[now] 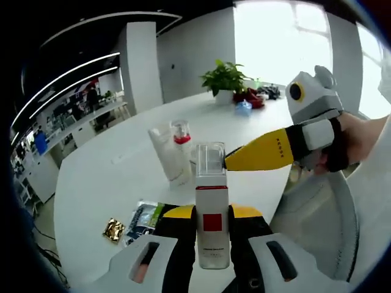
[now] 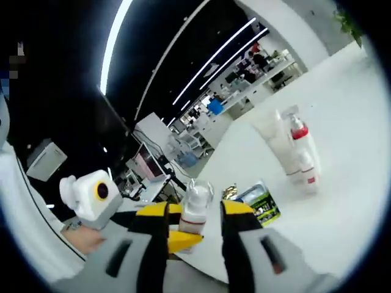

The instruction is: Arrange the skincare products in the storage area until every visible bottle or jar stands upright without overlapping.

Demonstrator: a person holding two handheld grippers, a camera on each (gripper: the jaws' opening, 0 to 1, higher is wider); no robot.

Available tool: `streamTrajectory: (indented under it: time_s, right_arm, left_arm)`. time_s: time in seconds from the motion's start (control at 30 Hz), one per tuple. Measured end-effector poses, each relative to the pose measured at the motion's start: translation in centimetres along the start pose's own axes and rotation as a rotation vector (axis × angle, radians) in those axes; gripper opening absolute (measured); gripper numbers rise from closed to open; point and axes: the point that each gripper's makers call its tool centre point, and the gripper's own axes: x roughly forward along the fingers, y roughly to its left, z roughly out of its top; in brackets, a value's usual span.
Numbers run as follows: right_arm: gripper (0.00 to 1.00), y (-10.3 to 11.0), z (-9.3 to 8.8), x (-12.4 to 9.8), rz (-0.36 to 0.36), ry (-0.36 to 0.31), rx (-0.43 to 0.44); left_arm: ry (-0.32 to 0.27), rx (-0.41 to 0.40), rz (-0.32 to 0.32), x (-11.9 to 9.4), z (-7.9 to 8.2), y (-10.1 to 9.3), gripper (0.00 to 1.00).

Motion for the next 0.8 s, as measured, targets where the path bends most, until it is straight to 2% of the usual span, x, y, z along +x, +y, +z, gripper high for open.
streamTrajectory:
  time_s: [0.1, 0.2, 0.33, 0.5, 0.63, 0.7, 0.77, 0.8]
  right_arm:
    - [0.34, 0.1, 0.2, 0.2, 0.003, -0.025, 0.03]
    - [0.32, 0.0, 0.7, 0.3, -0.007, -0.064, 0.015]
    - [0.23, -0.3, 0.5, 0.5, -0.019, -0.061, 0.028]
    - [0.2, -0.5, 0.3, 0.5, -0.032, -0.073, 0.087]
    - [0.2, -0.5, 0.4, 0.4, -0.028, -0.074, 0.082]
    - [0.19, -0.5, 0.3, 0.4, -0.026, -0.065, 0.053]
    - [0.19, -0.5, -0.2, 0.4, -0.027, -0.039, -0.012]
    - [0.19, -0.7, -0.9, 0.4, -0.036, -0.004, -0.061]
  left_arm:
    - [-0.011, 0.007, -0.007, 0.1, 0.2, -0.3, 0.17]
    - [-0.014, 0.006, -0.008, 0.1, 0.2, -0.5, 0.17]
    - [-0.015, 0.006, -0.015, 0.2, 0.0, -1.0, 0.17]
    - [-0.016, -0.003, -0.017, 0.1, 0.0, -1.1, 0.17]
    - [-0.024, -0.015, -0.049, 0.2, 0.0, -1.3, 0.17]
    - [-0.016, -0.028, -0.071, 0.4, -0.2, -1.5, 0.18]
    - [0.006, -0.039, -0.099, 0.6, -0.7, -1.7, 0.18]
    - [-0.002, -0.041, -0.104, 0.7, -0.7, -1.7, 0.19]
